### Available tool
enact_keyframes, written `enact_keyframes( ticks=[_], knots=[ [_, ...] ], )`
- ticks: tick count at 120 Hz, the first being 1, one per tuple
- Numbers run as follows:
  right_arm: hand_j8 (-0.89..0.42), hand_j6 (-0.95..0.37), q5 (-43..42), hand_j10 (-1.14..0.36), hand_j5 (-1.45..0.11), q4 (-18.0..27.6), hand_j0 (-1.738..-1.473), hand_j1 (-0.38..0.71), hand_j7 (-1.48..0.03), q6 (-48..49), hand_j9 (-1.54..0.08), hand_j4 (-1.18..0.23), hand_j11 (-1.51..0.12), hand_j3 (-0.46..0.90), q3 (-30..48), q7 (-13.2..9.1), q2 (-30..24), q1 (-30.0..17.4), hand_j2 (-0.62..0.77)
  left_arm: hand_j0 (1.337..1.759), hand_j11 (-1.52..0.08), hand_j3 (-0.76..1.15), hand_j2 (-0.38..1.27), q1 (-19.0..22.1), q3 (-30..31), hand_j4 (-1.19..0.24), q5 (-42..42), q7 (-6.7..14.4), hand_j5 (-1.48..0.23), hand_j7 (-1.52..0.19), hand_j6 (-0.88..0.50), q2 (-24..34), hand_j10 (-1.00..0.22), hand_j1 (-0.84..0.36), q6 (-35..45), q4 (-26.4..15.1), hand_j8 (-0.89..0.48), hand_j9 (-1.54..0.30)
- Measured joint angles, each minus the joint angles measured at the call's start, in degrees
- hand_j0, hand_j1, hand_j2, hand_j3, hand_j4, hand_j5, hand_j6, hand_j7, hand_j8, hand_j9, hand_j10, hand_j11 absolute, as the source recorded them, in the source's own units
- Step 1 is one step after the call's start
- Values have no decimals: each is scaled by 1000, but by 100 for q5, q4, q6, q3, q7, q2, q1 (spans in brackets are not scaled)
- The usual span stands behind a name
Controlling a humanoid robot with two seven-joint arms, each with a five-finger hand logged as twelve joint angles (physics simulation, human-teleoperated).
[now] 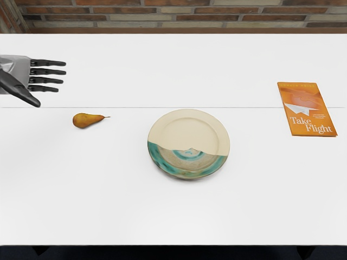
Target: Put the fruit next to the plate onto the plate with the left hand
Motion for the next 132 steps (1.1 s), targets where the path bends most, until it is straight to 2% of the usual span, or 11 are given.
enact_keyframes(
  ticks=[29,53,66,81,91,110,132],
  knots=[
    [-15,-15,0,-15,-20,-2,-1658,-331,-20,-5,-20,-15,-20,0,5,0,0,0,-3,1658,-7,0,1,-61,41,-6,145,0,-7,-7,-5,-159,-6,342,-1,-3,-5,-7],
    [-15,-15,0,-15,-20,-4,-1658,-331,-20,-4,-20,-15,-20,0,6,0,0,0,-3,1658,-13,0,1,-260,2,-11,1626,0,-13,-13,-11,-637,-11,337,1,-70,-11,-13],
    [-15,-15,0,-15,-20,-4,-1658,-331,-20,-4,-20,-15,-20,0,4,0,0,0,-3,1658,-17,0,2,-296,-6,-15,2541,0,-17,-17,-15,-701,-14,334,32,-421,-15,-17],
    [-15,-15,0,-15,-20,-5,-1658,-331,-20,-5,-20,-15,-20,0,2,0,0,0,-3,1658,-18,0,3,-188,45,-16,3601,0,-18,-18,-17,-791,-16,333,738,-1163,-16,-18],
    [-15,-15,0,-15,-20,-5,-1658,-331,-20,-5,-20,-15,-20,0,1,0,0,0,-3,1658,-17,0,3,-189,87,-16,4223,0,-17,-17,-16,-1042,-15,335,1321,-1461,-16,-17],
    [-15,-15,0,-15,-20,-4,-1658,-331,-20,-5,-20,-15,-20,0,2,0,0,0,-3,1658,-14,0,3,-241,272,-14,5217,0,-15,-14,-15,-1395,-14,337,2514,-1650,-15,-14],
    [-15,-15,0,-15,-20,-3,-1658,-331,-20,-5,-20,-15,-20,0,0,0,0,0,-3,1658,-13,0,3,-272,870,-14,6104,0,-14,-14,-15,-1666,-13,338,3152,-1696,-14,-13]
  ],
)
